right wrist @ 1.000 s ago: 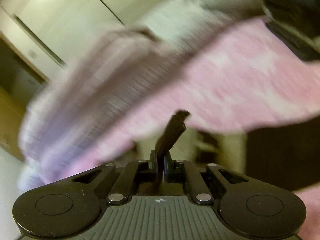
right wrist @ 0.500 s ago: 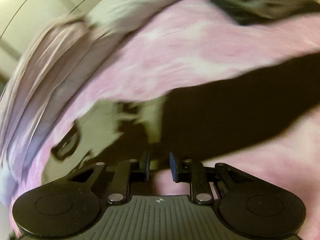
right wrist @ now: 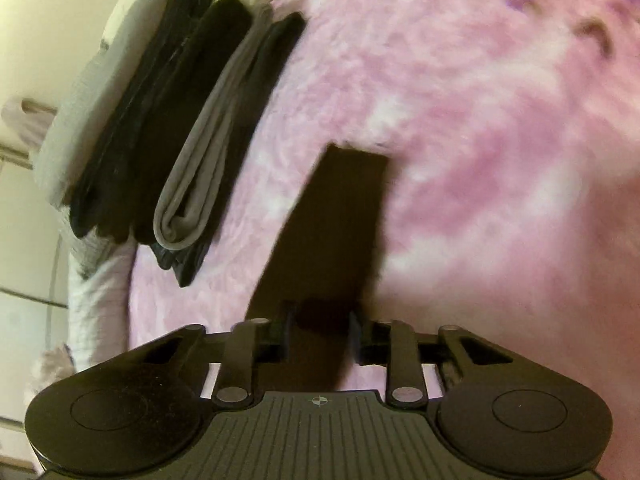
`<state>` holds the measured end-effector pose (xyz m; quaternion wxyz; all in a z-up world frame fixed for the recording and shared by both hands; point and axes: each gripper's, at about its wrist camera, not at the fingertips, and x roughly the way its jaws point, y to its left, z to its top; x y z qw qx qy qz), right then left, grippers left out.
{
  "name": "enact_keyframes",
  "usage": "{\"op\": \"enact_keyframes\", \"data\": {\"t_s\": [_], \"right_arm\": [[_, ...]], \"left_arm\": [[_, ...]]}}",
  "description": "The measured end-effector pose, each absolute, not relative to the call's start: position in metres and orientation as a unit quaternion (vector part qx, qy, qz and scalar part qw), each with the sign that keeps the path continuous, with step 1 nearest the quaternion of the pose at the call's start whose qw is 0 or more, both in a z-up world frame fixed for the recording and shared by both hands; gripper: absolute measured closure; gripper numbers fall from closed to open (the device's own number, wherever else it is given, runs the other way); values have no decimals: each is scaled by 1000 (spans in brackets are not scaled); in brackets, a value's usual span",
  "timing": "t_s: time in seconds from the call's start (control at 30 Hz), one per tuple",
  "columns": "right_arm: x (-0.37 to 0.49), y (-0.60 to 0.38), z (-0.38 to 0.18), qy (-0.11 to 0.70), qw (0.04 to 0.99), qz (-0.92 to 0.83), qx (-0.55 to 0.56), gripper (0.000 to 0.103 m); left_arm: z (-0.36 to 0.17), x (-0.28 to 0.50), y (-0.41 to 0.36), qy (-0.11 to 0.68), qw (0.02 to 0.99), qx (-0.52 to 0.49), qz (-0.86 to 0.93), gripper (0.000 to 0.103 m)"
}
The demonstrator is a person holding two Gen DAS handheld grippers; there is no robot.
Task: Fold large clothes
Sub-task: 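Fold the sleeve across the body with the right gripper and release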
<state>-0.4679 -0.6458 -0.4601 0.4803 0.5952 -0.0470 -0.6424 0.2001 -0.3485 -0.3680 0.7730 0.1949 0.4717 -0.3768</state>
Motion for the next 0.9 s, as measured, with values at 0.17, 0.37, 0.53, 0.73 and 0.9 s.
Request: {"op": "enact_keyframes", "data": {"t_s": [0.17, 0.37, 0.53, 0.73, 0.9], "right_arm": [[-377, -668, -388, 100, 590, -685, 415, 100], [-164, -606, -301, 153, 815, -521, 204, 100], [-26, -505, -311, 232, 920, -308, 72, 65], [-17, -482, -394, 397, 870, -285, 65, 43], [-72, -517, -423, 457, 819, -343, 53, 46]], "left_arm": [[-362, 207, -343, 473, 777, 172, -377, 76], [-368, 212, -337, 498, 772, 133, -372, 78], [-374, 213, -327, 511, 765, 121, -372, 78], [-381, 218, -313, 524, 755, 127, -374, 78], [-384, 216, -334, 520, 740, 122, -408, 78]]}}
